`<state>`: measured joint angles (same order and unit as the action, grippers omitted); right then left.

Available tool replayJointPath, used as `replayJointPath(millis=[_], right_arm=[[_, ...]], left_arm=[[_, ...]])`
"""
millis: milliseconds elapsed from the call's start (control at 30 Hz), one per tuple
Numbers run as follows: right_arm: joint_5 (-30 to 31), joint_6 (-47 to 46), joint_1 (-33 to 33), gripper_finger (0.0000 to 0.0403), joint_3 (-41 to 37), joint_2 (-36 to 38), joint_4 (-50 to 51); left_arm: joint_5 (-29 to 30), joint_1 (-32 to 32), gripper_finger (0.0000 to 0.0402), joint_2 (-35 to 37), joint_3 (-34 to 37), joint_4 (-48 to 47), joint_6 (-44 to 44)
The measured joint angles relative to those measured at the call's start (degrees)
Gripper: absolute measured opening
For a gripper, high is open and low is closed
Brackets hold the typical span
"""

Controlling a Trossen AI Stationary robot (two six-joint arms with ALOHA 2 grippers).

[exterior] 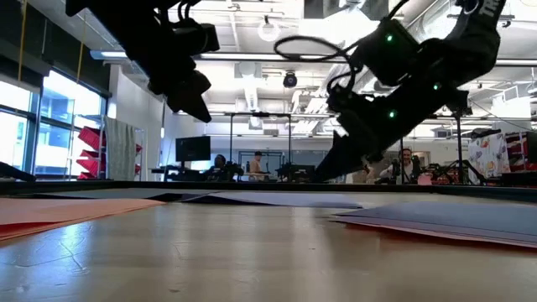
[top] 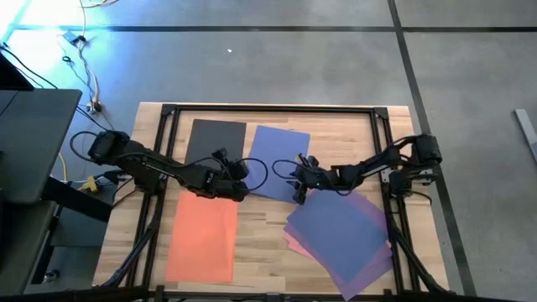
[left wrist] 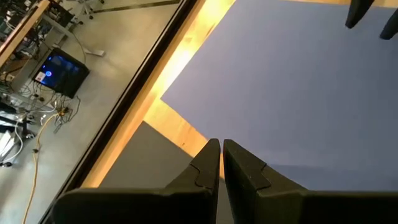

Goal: Organize paper
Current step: Stack the bottom blue paper on top of the top blue paper

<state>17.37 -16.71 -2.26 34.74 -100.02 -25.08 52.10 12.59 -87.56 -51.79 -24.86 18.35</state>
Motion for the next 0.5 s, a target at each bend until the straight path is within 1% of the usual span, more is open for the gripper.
replayJointPath(millis=[167,333,500], right_arm=[[-0.02,1.49,-0.02,0.0089,0.11,-1.73,3.55],[1.67,11.21,-0.07,0.0071,0.33,-1.44,7.54],[4.28,18.2,-0.07,0.0067,0.33,-1.4,9.7]], left_arm=[[-0.86,-0.2,0.0,-0.03,0.0,-0.46,0.47],[-1.57,-0.2,0.0,-0.08,0.0,-0.46,-0.43],[-2.13,-0.2,0.0,-0.1,0.0,-0.48,-0.43]])
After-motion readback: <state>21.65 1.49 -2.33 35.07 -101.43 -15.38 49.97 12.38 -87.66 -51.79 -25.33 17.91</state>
